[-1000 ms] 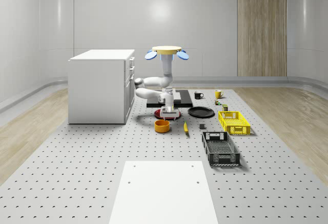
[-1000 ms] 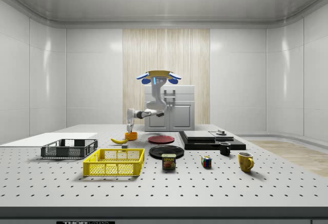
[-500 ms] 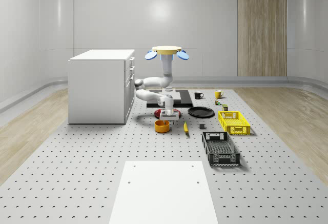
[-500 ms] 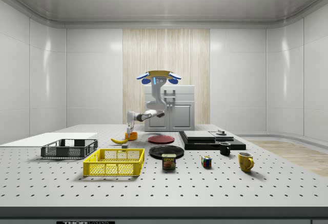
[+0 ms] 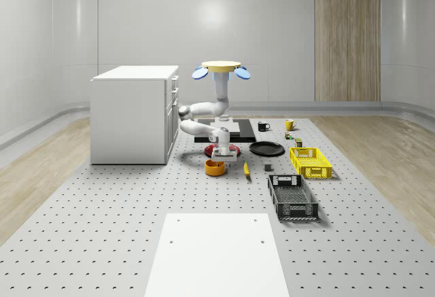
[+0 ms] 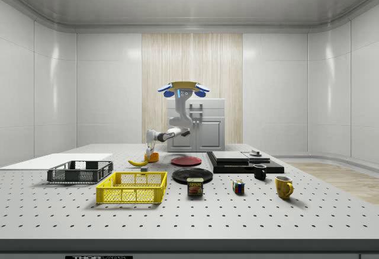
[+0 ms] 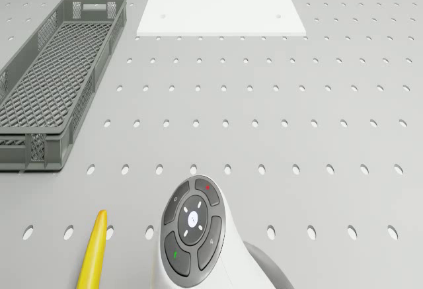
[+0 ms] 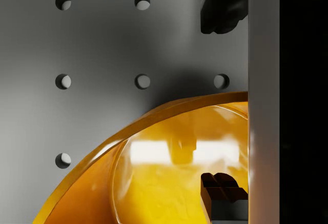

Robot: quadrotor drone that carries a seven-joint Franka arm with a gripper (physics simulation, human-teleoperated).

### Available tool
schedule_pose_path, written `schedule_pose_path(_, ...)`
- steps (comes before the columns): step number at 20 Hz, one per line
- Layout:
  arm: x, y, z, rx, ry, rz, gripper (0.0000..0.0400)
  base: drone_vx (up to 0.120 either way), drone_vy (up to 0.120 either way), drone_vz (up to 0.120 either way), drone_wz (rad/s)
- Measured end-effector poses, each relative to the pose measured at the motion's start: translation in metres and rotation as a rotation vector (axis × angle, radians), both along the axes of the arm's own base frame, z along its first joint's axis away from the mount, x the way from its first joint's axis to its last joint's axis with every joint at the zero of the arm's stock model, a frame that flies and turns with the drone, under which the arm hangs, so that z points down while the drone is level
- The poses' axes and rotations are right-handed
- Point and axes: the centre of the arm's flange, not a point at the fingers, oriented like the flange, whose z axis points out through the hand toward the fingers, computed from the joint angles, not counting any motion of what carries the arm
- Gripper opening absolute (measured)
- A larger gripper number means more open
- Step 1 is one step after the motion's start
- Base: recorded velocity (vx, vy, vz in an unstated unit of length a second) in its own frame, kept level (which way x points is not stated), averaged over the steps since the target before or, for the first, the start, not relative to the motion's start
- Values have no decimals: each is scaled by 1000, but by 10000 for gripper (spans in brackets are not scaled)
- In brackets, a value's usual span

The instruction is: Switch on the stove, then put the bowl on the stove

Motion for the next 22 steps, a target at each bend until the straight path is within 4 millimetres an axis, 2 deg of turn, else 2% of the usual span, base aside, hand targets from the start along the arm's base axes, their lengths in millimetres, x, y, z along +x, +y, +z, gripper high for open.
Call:
schedule_pose_path(15, 10, -2, 1, 0, 0, 0, 400, 0, 0, 0, 0)
schedule_pose_path(16, 11, -2, 1, 0, 0, 0, 334, 0, 0, 0, 0)
schedule_pose_path(18, 11, -1, 1, 0, 0, 0, 242, 0, 0, 0, 0)
schedule_pose_path(20, 11, -1, 1, 0, 0, 0, 186, 0, 0, 0, 0)
schedule_pose_path(22, 11, -1, 1, 0, 0, 0, 152, 0, 0, 0, 0)
